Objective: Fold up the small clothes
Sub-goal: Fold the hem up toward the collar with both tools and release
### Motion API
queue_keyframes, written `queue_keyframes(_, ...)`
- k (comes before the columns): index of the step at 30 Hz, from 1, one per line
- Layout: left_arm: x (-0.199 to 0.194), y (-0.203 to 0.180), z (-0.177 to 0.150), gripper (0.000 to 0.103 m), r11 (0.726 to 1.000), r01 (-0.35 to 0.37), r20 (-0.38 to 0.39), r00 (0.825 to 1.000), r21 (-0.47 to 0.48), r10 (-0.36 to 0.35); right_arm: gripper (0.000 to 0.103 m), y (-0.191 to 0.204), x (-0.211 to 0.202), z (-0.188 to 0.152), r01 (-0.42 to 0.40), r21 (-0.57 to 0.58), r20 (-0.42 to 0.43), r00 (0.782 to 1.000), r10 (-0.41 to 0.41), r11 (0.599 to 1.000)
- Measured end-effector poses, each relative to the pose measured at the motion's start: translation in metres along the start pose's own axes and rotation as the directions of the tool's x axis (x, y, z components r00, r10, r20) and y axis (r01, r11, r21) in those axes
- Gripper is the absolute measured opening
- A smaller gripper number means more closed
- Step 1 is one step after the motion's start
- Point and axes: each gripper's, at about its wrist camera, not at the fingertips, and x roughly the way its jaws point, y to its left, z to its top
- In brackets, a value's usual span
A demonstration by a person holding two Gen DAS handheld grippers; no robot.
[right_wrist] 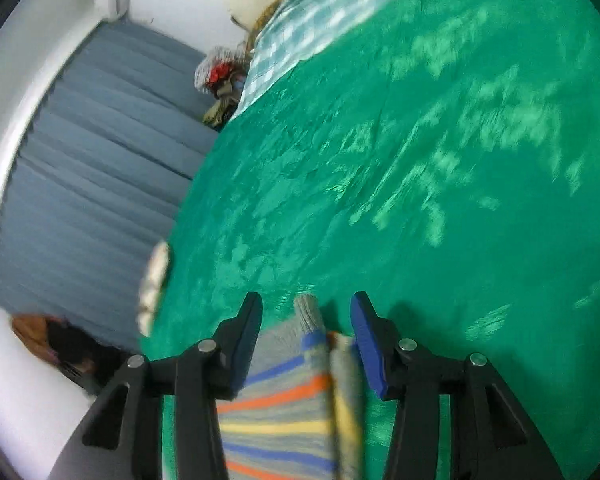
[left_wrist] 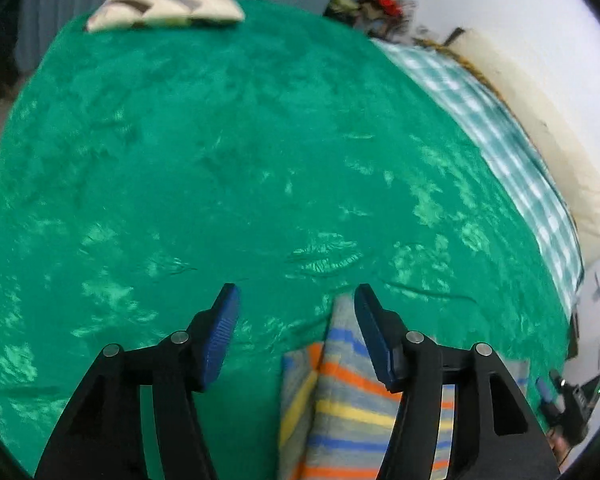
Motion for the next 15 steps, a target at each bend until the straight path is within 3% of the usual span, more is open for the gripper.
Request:
queue_keyframes(3,-0.033,-0.014,-0.043,0.060,0.986,0.043,0.012,0.999,0.162,-0.046,0.047,0.035,-0.018,-0.016,0.058,-0.245,-0.040,0.997,-0.070,0.968)
queue_keyframes(5,-0.046,-0.030,-0.087,0.060,0.944,0.109,-0.021,0.994,0.312,-0.108,0.047,0.066,-0.030,-0.047,0.023,-0.429,-0.106,0.991,-0.076,0.903)
queue_keyframes(7,-0.049,-0.046,-0.143,0.046,0.870,0.128,-0.095,0.991,0.476,-0.094,0.047,0.088,-0.037,-0.090,-0.043,-0.576,-0.188,0.979,-0.082,0.816)
queue_keyframes(8,-0.044,-0.049,-0.165,0.025,0.838,0.120,-0.137,0.989,0.532,-0.055,0.047,0.095,-0.037,-0.110,-0.074,-0.628,-0.228,0.969,-0.093,0.774)
queue_keyframes(9,-0.035,-0.044,-0.193,0.002,0.810,0.093,-0.196,0.980,0.579,0.028,0.041,0.097,-0.035,-0.130,-0.098,-0.673,-0.268,0.956,-0.119,0.733)
queue_keyframes(11,-0.035,-0.020,-0.214,0.003,0.816,0.048,-0.203,0.976,0.576,0.085,0.031,0.079,-0.023,-0.170,-0.052,-0.755,-0.311,0.906,-0.287,0.654)
queue_keyframes(12,-0.041,-0.009,-0.216,0.003,0.823,0.029,-0.186,0.978,0.567,0.093,0.024,0.059,-0.019,-0.185,0.014,-0.799,-0.291,0.866,-0.407,0.601)
queue_keyframes(14,-0.060,0.002,-0.211,0.003,0.847,0.001,-0.167,0.981,0.532,0.104,0.022,0.051,-0.039,-0.188,0.034,-0.805,-0.244,0.891,-0.383,0.592)
queue_keyframes(15,-0.069,0.002,-0.208,0.003,0.860,0.001,-0.152,0.984,0.511,0.088,0.022,0.054,-0.047,-0.185,0.074,-0.797,-0.223,0.886,-0.406,0.599)
